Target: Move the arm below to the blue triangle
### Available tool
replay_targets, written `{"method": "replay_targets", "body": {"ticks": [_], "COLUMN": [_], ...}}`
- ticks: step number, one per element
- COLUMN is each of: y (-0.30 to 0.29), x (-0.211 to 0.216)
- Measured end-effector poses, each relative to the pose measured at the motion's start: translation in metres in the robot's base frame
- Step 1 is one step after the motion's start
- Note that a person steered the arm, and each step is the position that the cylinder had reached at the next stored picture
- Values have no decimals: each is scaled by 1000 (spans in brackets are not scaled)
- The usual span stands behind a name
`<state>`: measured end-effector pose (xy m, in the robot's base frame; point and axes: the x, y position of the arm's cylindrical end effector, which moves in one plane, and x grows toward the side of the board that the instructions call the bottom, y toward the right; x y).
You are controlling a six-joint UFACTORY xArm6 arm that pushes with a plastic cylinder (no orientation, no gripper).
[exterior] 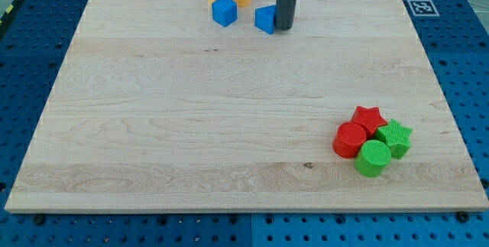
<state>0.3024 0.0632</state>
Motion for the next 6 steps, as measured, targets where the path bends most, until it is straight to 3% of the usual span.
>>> {"method": "replay_targets", "body": {"ticks": [3,4,6], "y": [-13,-14,-41], "x": [19,-7,-15]}}
